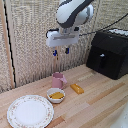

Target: Please focus on the pink mug and carefully direct your gripper towards it. Gently take hold of the pink mug using your grasping instrument. Exercise caution as you elevate the pink mug off the tabletop. Shift the pink mug so it is above the white platter. With precision, slowly place the pink mug onto the white platter.

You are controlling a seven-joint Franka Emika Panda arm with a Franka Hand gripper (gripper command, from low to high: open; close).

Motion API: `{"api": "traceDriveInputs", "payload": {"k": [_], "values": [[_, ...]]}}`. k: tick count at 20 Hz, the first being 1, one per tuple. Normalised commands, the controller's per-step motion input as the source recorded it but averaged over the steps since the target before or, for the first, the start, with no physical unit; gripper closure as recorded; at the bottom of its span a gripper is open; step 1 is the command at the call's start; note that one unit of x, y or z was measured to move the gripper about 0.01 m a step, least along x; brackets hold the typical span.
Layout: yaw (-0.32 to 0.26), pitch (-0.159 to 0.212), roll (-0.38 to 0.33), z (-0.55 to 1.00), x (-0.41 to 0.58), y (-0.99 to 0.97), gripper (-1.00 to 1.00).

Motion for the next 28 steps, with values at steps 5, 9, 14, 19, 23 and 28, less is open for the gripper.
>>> {"api": "traceDriveInputs", "payload": {"k": [5, 9, 14, 19, 23, 28], "values": [[-0.080, 0.144, 0.009, -0.10, 0.286, -0.36, -1.00], [-0.076, 0.174, 0.017, -0.10, 0.129, -0.41, -1.00], [-0.071, 0.159, 0.006, -0.17, 0.058, -0.25, -1.00], [-0.005, 0.069, -0.007, -0.33, 0.234, -0.01, -1.00], [0.000, 0.027, -0.027, -0.36, 0.332, 0.00, -1.00], [0.000, 0.022, -0.030, -0.40, 0.321, -0.02, -1.00]]}}
